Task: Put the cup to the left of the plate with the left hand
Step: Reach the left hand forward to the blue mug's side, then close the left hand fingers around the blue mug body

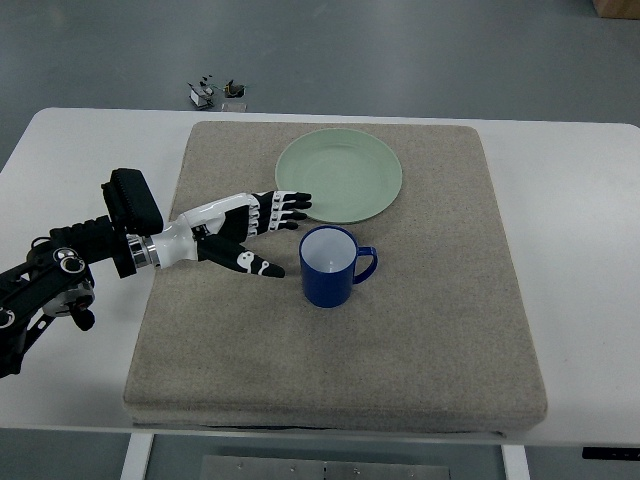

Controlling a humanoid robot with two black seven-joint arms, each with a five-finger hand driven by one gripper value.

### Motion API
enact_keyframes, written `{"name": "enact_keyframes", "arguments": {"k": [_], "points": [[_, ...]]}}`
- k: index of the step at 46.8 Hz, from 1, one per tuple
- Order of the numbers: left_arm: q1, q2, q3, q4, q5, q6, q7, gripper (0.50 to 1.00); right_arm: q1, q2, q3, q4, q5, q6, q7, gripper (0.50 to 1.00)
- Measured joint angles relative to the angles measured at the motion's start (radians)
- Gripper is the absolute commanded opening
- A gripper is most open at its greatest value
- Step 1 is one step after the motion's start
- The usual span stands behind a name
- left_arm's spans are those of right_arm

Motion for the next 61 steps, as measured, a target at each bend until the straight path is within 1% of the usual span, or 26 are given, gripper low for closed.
{"name": "enact_keyframes", "arguments": {"k": [17,22,31,32,34,40,49,54,56,59,61], "points": [[-0.002,-0.093,0.001,0.021,0.021,0.0,0.003,0.986,0.0,0.0,0.001,0.0,0.0,0.0,0.0,0.934],[-0.004,-0.1,0.002,0.031,0.021,0.0,0.006,0.975,0.0,0.0,0.0,0.0,0.0,0.0,0.0,0.934],[-0.008,-0.113,0.009,0.041,0.023,0.0,0.009,0.971,0.0,0.0,0.0,0.0,0.0,0.0,0.0,0.934],[-0.008,-0.114,0.009,0.042,0.023,0.0,0.009,0.966,0.0,0.0,0.0,0.0,0.0,0.0,0.0,0.934],[-0.008,-0.116,0.009,0.043,0.023,0.0,0.01,0.937,0.0,0.0,0.0,0.0,0.0,0.0,0.0,0.934],[-0.009,-0.122,0.009,0.051,0.023,0.0,0.015,0.934,0.0,0.0,0.0,0.0,0.0,0.0,0.0,0.934],[-0.01,-0.134,0.012,0.057,0.022,0.0,0.045,0.932,0.0,0.0,0.0,0.0,0.0,0.0,0.0,0.934],[-0.01,-0.136,0.012,0.057,0.021,0.0,0.049,0.928,0.0,0.0,0.0,0.0,0.0,0.0,0.0,0.934],[-0.01,-0.136,0.012,0.057,0.021,0.0,0.049,0.892,0.0,0.0,0.0,0.0,0.0,0.0,0.0,0.934],[-0.01,-0.136,0.011,0.057,0.021,0.0,0.049,0.862,0.0,0.0,0.0,0.0,0.0,0.0,0.0,0.934],[-0.01,-0.136,0.011,0.057,0.021,0.0,0.049,0.859,0.0,0.0,0.0,0.0,0.0,0.0,0.0,0.934]]}}
